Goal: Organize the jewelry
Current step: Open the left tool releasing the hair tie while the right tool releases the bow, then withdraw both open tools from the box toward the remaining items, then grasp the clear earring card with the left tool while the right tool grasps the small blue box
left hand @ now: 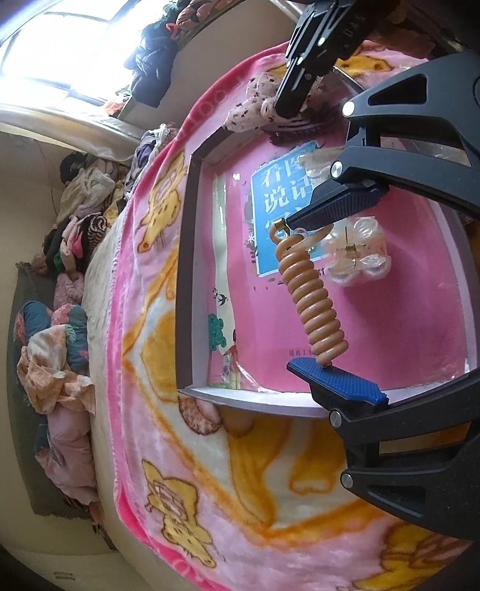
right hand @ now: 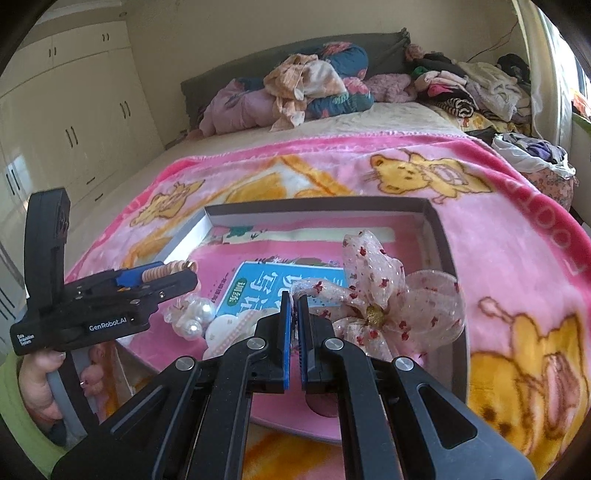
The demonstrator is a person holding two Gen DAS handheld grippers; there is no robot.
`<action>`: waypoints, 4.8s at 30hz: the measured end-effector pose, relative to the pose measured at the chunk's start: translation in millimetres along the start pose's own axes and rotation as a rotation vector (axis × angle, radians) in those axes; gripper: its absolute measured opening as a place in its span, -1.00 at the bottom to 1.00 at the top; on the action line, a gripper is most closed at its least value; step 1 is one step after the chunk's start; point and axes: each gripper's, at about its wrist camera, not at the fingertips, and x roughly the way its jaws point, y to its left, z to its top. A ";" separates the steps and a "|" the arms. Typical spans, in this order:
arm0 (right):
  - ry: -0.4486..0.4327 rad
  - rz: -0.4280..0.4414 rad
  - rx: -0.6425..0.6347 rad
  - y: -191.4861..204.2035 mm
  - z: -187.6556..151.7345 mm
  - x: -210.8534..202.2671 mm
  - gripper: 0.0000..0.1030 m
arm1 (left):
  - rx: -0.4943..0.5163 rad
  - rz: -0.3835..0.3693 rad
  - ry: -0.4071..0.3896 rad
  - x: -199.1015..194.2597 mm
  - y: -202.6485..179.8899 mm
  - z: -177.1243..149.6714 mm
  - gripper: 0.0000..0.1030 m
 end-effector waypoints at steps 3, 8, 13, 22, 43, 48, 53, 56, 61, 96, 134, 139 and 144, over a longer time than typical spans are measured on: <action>0.019 0.014 -0.003 2.4 -0.9 6.9 -0.93 | 0.005 -0.002 0.015 5.6 -0.3 0.1 0.19; 0.059 0.027 -0.008 6.8 -7.5 16.3 -0.92 | 0.010 -0.001 0.034 12.8 -0.1 0.2 0.20; 0.072 0.034 -0.001 9.3 -15.3 18.3 -0.91 | 0.016 0.002 0.032 13.3 -1.0 -0.3 0.20; 0.053 0.026 0.007 12.1 -25.2 4.3 -0.37 | 0.016 0.007 0.030 13.4 -1.6 -0.6 0.22; -0.031 -0.088 0.079 -11.0 -46.4 -44.4 0.27 | 0.023 0.010 -0.015 -9.7 -11.5 -4.6 0.63; -0.046 -0.102 0.087 -12.9 -48.8 -54.0 0.30 | 0.016 0.000 -0.031 -23.0 -14.5 -9.6 0.73; -0.074 -0.126 0.081 -12.3 -50.3 -68.2 0.43 | 0.008 -0.011 -0.052 -38.2 -15.8 -16.5 0.77; -0.083 -0.134 0.079 -12.6 -51.9 -76.1 0.43 | 0.001 -0.014 -0.069 -48.9 -16.0 -20.5 0.77; -0.098 -0.148 0.078 -14.7 -56.0 -90.6 0.43 | 0.000 -0.022 -0.082 -63.5 -17.4 -30.1 0.77; -0.088 -0.118 0.023 20.3 -103.6 -124.3 0.43 | 0.080 -0.003 -0.046 -92.9 -24.9 -88.1 0.77; 0.045 -0.036 -0.142 78.5 -125.4 -63.4 0.44 | 0.096 0.001 0.048 -61.0 -4.6 -102.6 0.77; 0.056 -0.031 -0.171 81.8 -124.2 -54.2 0.43 | 0.086 -0.020 0.052 -57.8 -4.0 -100.6 0.76; 0.064 -0.021 -0.203 86.9 -122.7 -46.1 0.40 | 0.080 -0.040 0.063 -55.8 -4.2 -100.5 0.42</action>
